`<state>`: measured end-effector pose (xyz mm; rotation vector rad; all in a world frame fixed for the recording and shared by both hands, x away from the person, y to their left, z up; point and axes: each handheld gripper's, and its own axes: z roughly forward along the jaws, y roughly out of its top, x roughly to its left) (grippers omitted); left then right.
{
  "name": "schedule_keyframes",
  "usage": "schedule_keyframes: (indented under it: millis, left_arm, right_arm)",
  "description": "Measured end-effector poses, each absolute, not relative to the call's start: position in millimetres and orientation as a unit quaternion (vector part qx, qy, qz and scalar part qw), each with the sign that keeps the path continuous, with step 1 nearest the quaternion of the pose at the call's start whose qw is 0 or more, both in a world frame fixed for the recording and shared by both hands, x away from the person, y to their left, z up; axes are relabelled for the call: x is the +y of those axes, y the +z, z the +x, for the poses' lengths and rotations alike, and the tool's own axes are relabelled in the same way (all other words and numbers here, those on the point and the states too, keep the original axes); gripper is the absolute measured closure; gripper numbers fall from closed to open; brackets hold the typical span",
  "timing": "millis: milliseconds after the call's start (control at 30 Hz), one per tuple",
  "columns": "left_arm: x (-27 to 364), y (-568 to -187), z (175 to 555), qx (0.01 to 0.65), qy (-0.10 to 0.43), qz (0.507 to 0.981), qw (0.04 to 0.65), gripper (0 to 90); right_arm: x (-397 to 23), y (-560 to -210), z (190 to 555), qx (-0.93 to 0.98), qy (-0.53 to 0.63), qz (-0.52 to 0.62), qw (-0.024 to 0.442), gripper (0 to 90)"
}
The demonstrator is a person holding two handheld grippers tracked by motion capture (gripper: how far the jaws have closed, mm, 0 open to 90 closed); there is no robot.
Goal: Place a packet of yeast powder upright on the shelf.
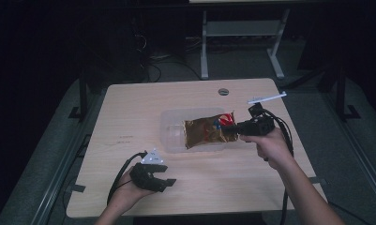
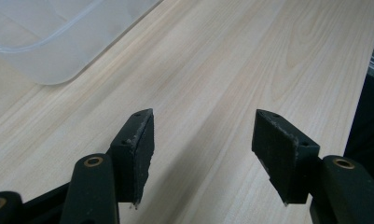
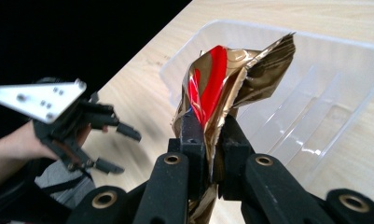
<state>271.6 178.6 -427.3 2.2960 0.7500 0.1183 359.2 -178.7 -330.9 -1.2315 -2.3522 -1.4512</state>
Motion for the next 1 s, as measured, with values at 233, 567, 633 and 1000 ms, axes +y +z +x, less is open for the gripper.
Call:
schedule_keyframes:
  millis: [233,567,633,1000]
  left_arm:
    - [178,-429,272,0.287,0.041,0.890,0.351,37.8]
    - [177,-430,272,0.284,0.035,0.893,0.346,37.3]
    - [177,-431,272,0.285,0.034,0.893,0.346,37.3]
    - [175,-433,272,0.287,0.031,0.893,0.344,37.0]
  right_arm:
    - [-171,-324,379,-0.774,-0.465,-0.426,0.051,82.7]
    - [-158,-328,396,-0.771,-0.444,-0.454,0.055,82.5]
    - [-158,-329,398,-0.771,-0.442,-0.455,0.055,82.5]
    - [-166,-328,399,-0.768,-0.431,-0.471,0.050,81.2]
